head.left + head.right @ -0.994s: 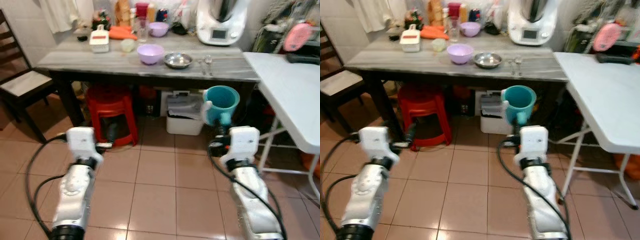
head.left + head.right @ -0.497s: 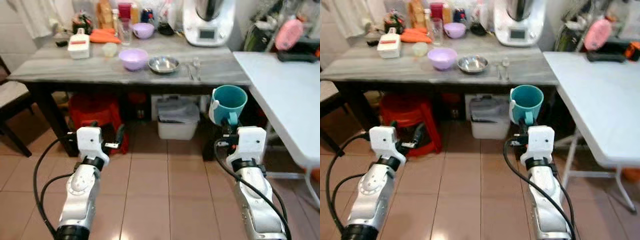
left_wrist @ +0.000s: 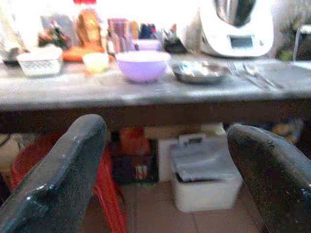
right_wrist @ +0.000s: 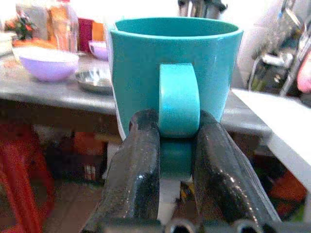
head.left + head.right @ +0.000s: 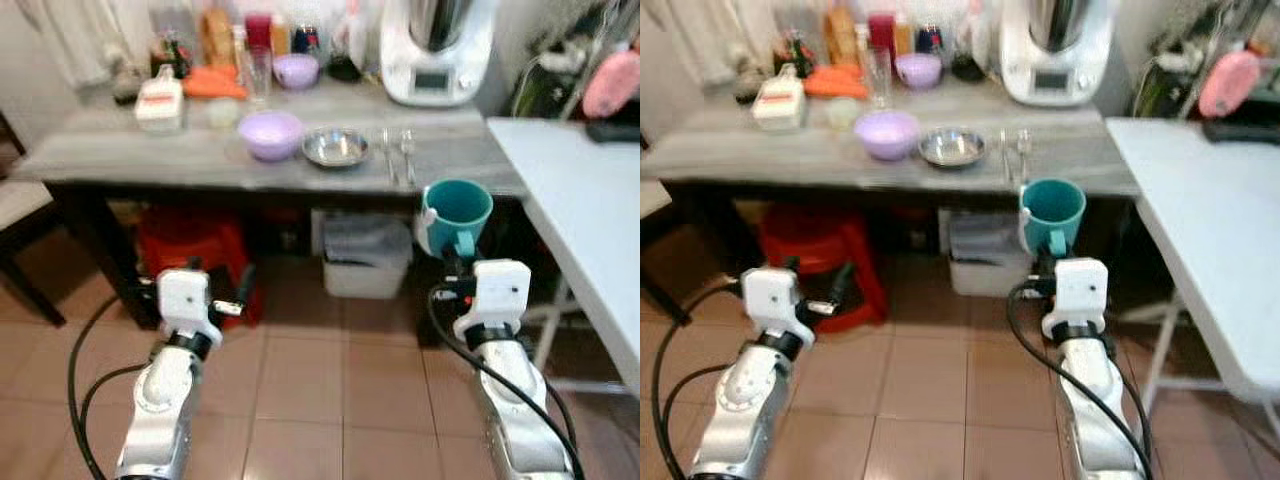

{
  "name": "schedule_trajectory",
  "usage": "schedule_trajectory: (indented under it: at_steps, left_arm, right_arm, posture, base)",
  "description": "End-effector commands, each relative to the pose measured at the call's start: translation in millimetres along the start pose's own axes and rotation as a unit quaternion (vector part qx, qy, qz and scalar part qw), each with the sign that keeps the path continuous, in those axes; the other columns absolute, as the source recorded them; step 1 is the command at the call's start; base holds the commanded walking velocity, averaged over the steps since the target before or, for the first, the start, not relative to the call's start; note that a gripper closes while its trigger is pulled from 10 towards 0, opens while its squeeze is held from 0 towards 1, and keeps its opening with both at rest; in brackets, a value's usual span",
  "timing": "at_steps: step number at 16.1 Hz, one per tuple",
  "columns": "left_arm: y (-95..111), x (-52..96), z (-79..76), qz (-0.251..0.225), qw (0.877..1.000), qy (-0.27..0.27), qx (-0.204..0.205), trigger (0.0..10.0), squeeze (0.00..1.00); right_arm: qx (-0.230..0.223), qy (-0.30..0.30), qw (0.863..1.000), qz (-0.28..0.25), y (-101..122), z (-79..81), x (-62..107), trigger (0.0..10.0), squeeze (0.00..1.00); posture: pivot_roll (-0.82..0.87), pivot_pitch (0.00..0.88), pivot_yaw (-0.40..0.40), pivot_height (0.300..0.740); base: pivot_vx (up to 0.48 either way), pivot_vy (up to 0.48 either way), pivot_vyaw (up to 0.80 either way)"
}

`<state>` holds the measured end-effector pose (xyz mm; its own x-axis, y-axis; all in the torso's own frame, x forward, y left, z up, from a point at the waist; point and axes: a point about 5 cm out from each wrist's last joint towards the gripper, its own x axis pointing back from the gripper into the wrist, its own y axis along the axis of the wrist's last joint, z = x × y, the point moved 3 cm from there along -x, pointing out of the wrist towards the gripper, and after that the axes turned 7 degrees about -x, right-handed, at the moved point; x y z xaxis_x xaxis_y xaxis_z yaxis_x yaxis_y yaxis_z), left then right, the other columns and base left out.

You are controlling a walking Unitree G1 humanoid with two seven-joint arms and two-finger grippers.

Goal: Setting the table

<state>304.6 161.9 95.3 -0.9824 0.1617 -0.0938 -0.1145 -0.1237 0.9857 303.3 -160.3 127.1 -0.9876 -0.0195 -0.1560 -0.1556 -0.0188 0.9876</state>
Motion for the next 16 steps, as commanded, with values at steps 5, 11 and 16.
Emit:
schedule_trajectory:
  at_steps: [5, 11, 16]
  left_arm:
    - [6.0, -1.4, 6.0, -0.009, 1.000, 0.003, -0.013, 10.0, 0.00]
    - [8.3, -3.5, 3.3, -0.013, 1.000, -0.002, -0.011, 10.0, 0.00]
    - [9.2, -4.7, 1.0, -0.014, 1.000, -0.007, -0.006, 10.0, 0.00]
  right_arm:
    - [-0.006, 0.014, 1.000, -0.025, 11.8, 9.1, -4.8, 10.0, 0.00]
    - [-0.009, 0.013, 1.000, -0.026, 11.7, 10.5, -5.7, 10.0, 0.00]
    - [-0.001, 0.015, 1.000, -0.025, 11.6, 9.4, -4.8, 10.0, 0.00]
  posture:
    - [0.03, 0.000, -0.030, 0.740]
    - [0.03, 0.000, -0.030, 0.740]
    - [0.03, 0.000, -0.032, 0.740]
  base:
    - [0.383, 0.000, 0.00]
    - [0.382, 0.000, 0.00]
    - [0.381, 0.000, 0.10]
